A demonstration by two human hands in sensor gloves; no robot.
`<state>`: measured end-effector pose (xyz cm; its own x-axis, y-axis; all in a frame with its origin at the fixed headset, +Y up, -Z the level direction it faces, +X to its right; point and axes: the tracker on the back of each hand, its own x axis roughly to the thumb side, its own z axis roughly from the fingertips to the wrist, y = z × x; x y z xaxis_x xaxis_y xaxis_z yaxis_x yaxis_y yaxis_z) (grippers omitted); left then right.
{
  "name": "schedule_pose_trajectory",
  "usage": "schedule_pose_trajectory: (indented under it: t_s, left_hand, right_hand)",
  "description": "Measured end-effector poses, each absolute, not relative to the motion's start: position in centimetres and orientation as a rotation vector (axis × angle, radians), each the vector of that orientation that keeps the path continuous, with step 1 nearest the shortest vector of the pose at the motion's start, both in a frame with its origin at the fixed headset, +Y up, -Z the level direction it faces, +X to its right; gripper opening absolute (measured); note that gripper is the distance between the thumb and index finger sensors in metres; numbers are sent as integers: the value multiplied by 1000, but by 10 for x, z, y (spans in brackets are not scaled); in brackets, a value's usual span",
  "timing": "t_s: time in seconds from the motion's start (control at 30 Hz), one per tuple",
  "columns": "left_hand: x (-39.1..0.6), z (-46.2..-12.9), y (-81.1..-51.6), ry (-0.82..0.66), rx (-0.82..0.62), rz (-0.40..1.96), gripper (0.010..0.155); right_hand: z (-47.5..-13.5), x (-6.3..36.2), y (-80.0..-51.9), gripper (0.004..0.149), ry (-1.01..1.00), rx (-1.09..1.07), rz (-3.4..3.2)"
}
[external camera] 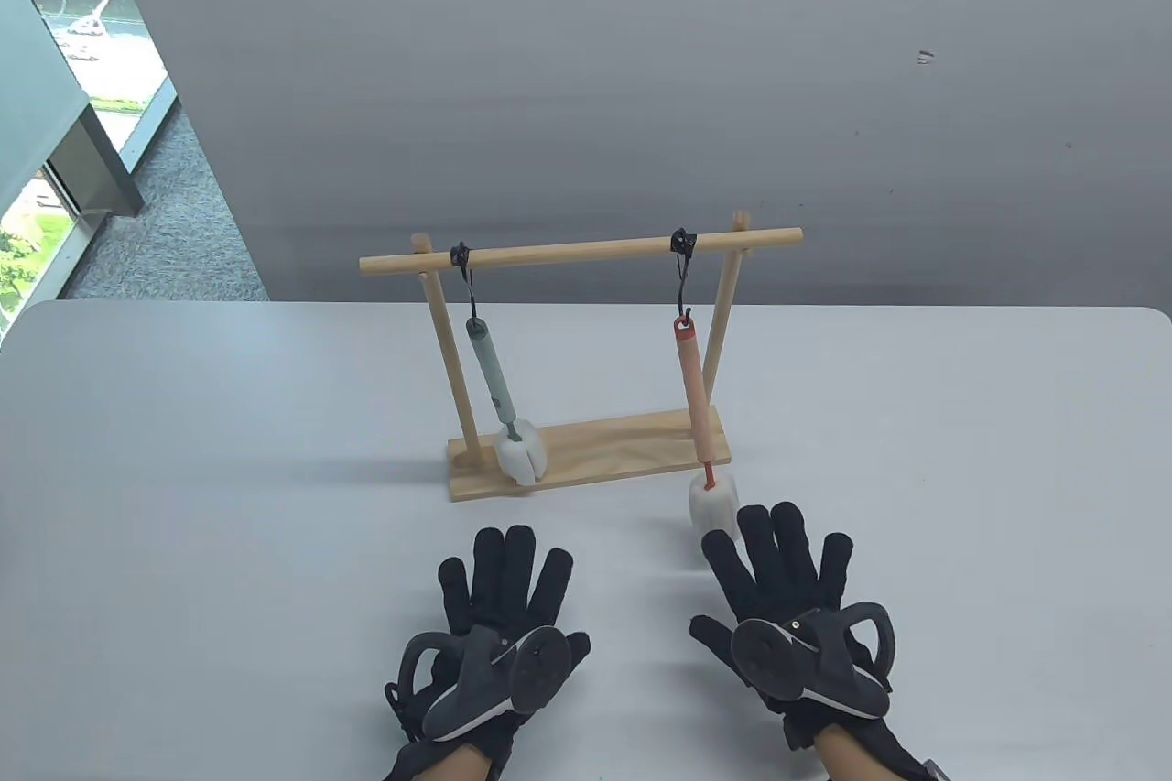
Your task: Hook cup brush handle onto s-hook
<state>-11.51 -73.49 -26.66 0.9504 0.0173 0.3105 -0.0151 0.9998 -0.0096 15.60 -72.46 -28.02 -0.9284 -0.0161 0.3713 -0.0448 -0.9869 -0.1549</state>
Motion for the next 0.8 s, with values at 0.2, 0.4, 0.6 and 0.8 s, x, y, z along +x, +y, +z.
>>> schedule_pose_trajectory:
  t_s: [0.2,0.4,0.6,0.8]
  left_hand:
    - [-115,-267,-735,-310,-4,13,80]
    - [-116,-267,-735,-306,0,18,79]
    - [-116,-267,-735,-307,0,20,79]
    - [-116,-267,-735,-308,-18,12,78]
  right_hand:
    - [-279,159,-723,78,-295,577,3037]
    - [-279,159,-723,78,-322,572,3029]
    - [-278,158,-722,77,-318,572,3036]
    - [-278,157,-723,77,-318,578,3047]
